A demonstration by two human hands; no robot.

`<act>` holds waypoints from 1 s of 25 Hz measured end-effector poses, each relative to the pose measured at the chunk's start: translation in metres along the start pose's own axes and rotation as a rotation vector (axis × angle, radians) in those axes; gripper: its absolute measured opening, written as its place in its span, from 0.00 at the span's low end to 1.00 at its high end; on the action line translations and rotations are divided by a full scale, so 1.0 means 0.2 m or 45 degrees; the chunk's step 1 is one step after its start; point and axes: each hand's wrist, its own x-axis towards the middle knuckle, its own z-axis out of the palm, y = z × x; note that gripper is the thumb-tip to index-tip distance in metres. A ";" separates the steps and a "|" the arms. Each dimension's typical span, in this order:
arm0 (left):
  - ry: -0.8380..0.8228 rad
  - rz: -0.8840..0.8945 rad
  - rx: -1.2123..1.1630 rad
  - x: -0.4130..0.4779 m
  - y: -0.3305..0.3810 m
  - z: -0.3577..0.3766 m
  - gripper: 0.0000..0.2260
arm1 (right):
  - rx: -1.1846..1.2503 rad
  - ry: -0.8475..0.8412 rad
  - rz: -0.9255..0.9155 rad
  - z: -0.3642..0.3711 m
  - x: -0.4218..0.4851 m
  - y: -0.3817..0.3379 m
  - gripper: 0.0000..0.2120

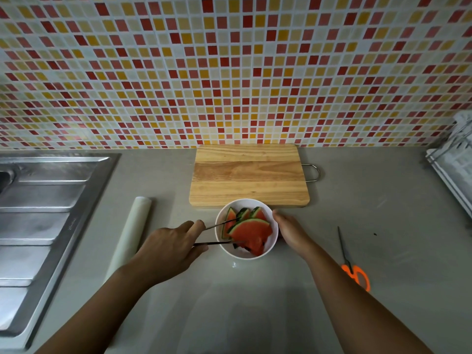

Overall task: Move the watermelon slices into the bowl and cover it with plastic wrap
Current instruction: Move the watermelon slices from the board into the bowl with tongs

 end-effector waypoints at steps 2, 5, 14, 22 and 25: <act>-0.014 0.011 0.031 0.01 0.03 0.01 0.14 | -0.002 -0.008 0.021 0.00 0.01 0.01 0.19; -0.076 0.070 0.097 0.03 0.08 0.01 0.14 | 0.009 -0.006 0.033 0.00 0.01 0.01 0.18; -0.047 -0.034 -0.152 0.03 0.00 -0.02 0.15 | 0.018 -0.032 0.005 0.00 0.01 0.02 0.19; -0.087 0.018 0.083 0.05 0.08 0.06 0.19 | -0.008 -0.007 0.025 0.00 0.01 0.02 0.20; -0.074 -0.010 0.154 0.03 0.17 0.11 0.16 | 0.011 -0.009 0.022 0.00 0.02 0.03 0.20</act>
